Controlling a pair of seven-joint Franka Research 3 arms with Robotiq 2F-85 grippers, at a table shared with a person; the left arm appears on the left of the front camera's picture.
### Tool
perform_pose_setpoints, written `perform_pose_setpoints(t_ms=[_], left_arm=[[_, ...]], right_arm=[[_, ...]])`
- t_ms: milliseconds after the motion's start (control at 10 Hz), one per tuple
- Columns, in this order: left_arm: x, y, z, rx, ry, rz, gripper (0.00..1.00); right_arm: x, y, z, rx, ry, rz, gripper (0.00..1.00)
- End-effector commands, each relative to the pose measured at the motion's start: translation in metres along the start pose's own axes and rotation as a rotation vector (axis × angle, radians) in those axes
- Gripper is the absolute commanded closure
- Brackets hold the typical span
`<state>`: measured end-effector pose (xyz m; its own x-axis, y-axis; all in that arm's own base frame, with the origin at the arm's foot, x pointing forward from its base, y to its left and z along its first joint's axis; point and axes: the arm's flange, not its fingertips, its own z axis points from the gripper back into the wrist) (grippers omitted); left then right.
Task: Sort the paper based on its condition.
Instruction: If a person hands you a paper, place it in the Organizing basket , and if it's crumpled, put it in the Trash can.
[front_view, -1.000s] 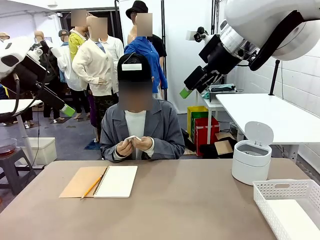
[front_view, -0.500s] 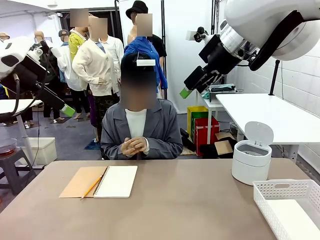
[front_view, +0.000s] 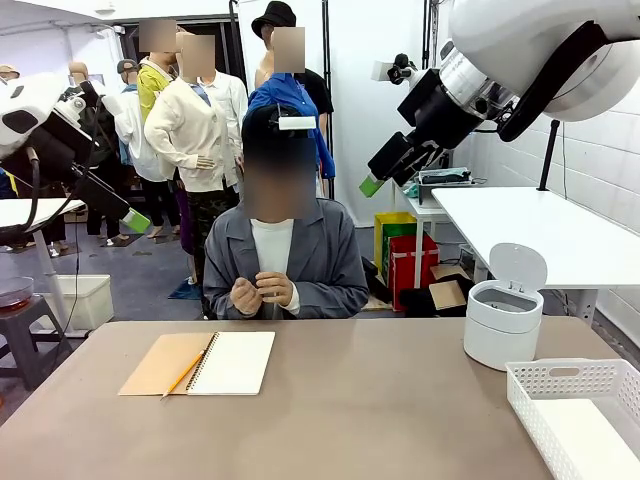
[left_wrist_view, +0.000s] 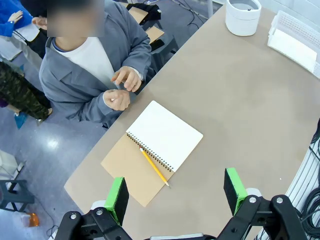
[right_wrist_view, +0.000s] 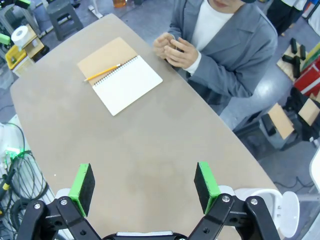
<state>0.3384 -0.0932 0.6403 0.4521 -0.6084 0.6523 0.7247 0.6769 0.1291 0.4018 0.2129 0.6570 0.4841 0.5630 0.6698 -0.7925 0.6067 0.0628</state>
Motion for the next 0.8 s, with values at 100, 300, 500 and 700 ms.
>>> perform_pose_setpoints(t_ms=[100,300,500,700], left_arm=[[-0.0003,-0.0003,0.0006,-0.010,0.002,0.007,0.00],[-0.0003,-0.0003,0.0006,-0.010,0.002,0.007,0.00],[-0.0003,-0.0003,0.0006,-0.010,0.002,0.007,0.00],[-0.0003,-0.0003,0.0006,-0.010,0.002,0.007,0.00]], right_arm=[[0.0002,0.0001,-0.0006,-0.010,0.000,-0.001,0.00],[0.0002,0.0001,-0.0006,-0.010,0.000,-0.001,0.00],[0.0002,0.0001,-0.0006,-0.010,0.000,-0.001,0.00],[0.0002,0.0001,-0.0006,-0.010,0.000,-0.001,0.00]])
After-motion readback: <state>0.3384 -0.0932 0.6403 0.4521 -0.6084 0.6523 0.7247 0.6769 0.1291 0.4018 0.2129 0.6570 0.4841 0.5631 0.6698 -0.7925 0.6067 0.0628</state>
